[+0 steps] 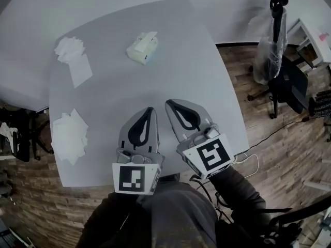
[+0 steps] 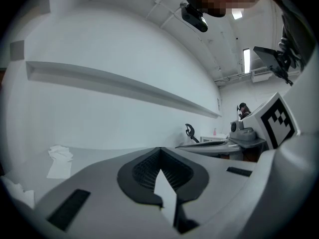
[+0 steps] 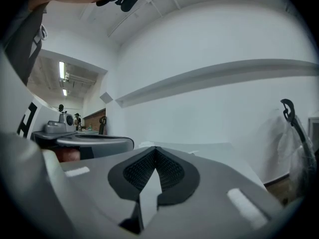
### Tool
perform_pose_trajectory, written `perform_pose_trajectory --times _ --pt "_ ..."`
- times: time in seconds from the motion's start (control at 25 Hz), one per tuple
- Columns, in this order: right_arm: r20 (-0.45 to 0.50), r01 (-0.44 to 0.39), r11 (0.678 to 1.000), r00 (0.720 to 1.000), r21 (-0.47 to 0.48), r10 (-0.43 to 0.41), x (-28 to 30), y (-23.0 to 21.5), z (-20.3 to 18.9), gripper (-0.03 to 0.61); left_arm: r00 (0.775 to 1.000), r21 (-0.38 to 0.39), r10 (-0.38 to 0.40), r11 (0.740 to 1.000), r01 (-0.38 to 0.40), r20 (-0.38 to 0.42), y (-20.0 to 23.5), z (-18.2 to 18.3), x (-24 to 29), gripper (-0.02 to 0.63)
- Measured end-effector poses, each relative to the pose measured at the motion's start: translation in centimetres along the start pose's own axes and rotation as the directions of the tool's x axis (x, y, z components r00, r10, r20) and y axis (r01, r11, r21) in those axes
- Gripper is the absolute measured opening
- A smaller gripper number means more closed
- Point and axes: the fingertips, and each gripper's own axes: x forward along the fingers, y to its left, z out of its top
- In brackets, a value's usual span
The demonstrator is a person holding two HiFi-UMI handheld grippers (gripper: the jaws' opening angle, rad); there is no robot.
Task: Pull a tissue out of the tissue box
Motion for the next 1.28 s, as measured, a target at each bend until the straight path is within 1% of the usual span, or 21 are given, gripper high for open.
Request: perform_pose_trajectory --times 0.12,0.28,0.48,0.6,0.68,0.92,1.04,1.16,1.28 --pt "-0.022 -0.007 1.0 1.0 0.019 0.007 3.4 -2.1 -1.0 0.002 1.0 -0.006 0.006 1.0 -0.006 -0.022 2.2 -0.8 3.2 -0.002" --pt "-0.053 -0.025 0.999 0.998 0.029 0.027 7.1 -3.9 -1.8 0.002 0.998 -0.008 -0.002 1.0 0.001 -0.058 4.3 -2.3 6.2 -0.002" --pt "-0.08 -0.034 0.999 0.996 0.011 0.035 11.7 -6.1 -1.4 0.002 0.995 -0.043 0.0 0.999 -0.005 -0.098 6.8 -4.0 9.1 -0.002" --pt "-0.08 -0.029 1.0 0.996 -0.001 0.028 13.3 -7.1 -0.5 0.003 0.995 -0.066 0.016 0.998 -0.022 -0.098 8.2 -4.2 10.1 -0.002" --pt "-0.08 -0.027 1.0 0.996 -0.014 0.026 14.2 -7.6 0.2 0.003 0.995 -0.068 0.023 0.997 -0.029 -0.093 9.0 -4.1 10.6 -0.002" --pt "-0.087 -0.048 0.998 0.995 -0.035 0.045 16.9 -8.6 1.3 0.003 0.996 -0.03 0.063 0.997 -0.065 -0.056 10.9 -3.3 12.4 -0.002" --pt "-0.09 -0.053 0.999 0.995 -0.013 0.052 18.4 -9.9 0.3 0.003 0.993 -0.054 0.081 0.995 -0.085 -0.082 11.7 -4.8 13.9 -0.002" --pt "-0.116 -0.069 0.997 0.991 0.028 0.071 20.1 -11.0 -2.2 0.005 0.988 -0.075 0.105 0.991 -0.114 -0.117 12.8 -6.9 15.6 -0.002" --pt "-0.144 -0.092 0.994 0.985 0.055 0.099 21.9 -11.9 -4.9 0.014 0.981 -0.071 0.13 0.987 -0.141 -0.143 14.0 -8.9 17.5 -0.002"
